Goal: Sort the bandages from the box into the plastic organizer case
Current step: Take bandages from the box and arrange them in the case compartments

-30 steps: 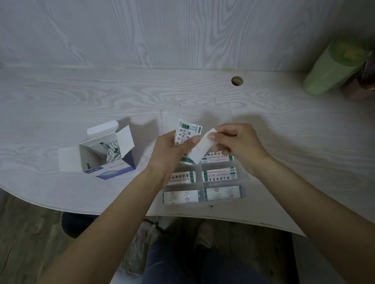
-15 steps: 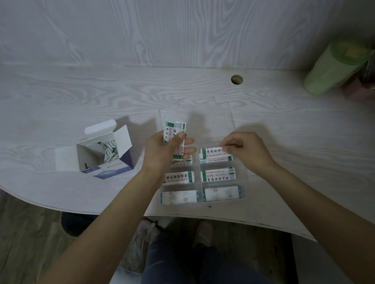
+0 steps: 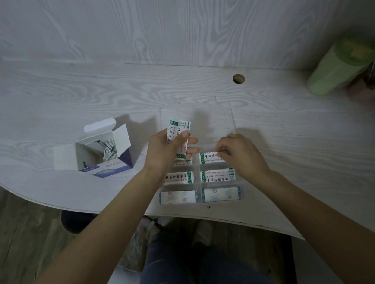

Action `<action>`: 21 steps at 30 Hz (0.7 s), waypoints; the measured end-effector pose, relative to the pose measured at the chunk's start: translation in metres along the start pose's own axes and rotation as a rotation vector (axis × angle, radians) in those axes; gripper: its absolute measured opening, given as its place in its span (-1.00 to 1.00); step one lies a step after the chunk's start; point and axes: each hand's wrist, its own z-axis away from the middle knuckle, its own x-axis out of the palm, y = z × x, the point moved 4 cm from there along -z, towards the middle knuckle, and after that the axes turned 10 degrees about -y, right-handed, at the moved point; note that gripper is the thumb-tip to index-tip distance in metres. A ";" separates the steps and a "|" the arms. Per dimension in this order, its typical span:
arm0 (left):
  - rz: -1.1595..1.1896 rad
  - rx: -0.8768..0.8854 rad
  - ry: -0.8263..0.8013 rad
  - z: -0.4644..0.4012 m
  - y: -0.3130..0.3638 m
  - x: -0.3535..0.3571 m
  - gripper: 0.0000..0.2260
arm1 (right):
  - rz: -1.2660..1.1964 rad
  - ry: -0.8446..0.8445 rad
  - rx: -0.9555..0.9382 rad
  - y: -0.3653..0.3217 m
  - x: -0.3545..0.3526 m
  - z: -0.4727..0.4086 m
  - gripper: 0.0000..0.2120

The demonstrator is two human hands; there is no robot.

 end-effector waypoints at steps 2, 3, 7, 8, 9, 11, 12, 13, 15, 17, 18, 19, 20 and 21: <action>-0.004 0.003 0.001 0.000 0.001 0.001 -0.95 | 0.059 -0.015 -0.013 0.000 0.001 0.000 -0.93; -0.005 0.005 0.000 0.000 0.001 0.001 -0.95 | 0.097 -0.015 -0.025 0.000 0.001 0.000 -0.91; -0.023 0.013 -0.018 0.000 0.001 0.002 -0.95 | -0.048 0.123 -0.076 -0.013 -0.009 0.002 -0.87; -0.032 0.022 -0.040 0.001 0.002 0.003 -0.93 | -0.218 0.127 -0.056 -0.020 -0.014 0.001 -0.86; -0.036 0.032 -0.075 0.002 0.003 0.005 -0.91 | -0.398 0.102 -0.036 -0.026 -0.017 0.000 -0.86; -0.050 0.044 -0.152 0.003 0.003 0.010 -0.86 | -0.642 0.044 -0.025 -0.038 -0.022 -0.004 -0.91; -0.068 0.046 -0.184 0.004 0.005 0.013 -0.86 | -0.692 0.021 -0.029 -0.041 -0.023 -0.005 -0.94; -0.097 0.049 -0.209 0.005 0.006 0.014 -0.89 | -0.726 0.007 -0.029 -0.042 -0.024 -0.006 -0.96; -0.130 0.042 -0.229 0.008 0.008 0.015 -0.93 | -0.769 0.013 -0.009 -0.042 -0.025 -0.007 -0.96; -0.092 -0.007 -0.206 0.010 0.007 0.012 -0.77 | -0.758 0.041 0.013 -0.040 -0.025 -0.007 -0.93; -0.093 -0.031 -0.183 0.011 0.007 0.010 -0.72 | -0.753 0.047 0.016 -0.041 -0.026 -0.007 -0.94; -0.128 -0.049 -0.157 0.010 0.005 0.006 -0.70 | -0.759 0.049 0.018 -0.041 -0.025 -0.007 -0.94; -0.167 -0.060 -0.139 0.009 0.004 0.004 -0.71 | -0.776 0.046 0.021 -0.042 -0.024 -0.007 -0.95; -0.189 -0.067 -0.123 0.007 0.002 0.001 -0.72 | -0.790 0.043 0.026 -0.043 -0.023 -0.007 -0.94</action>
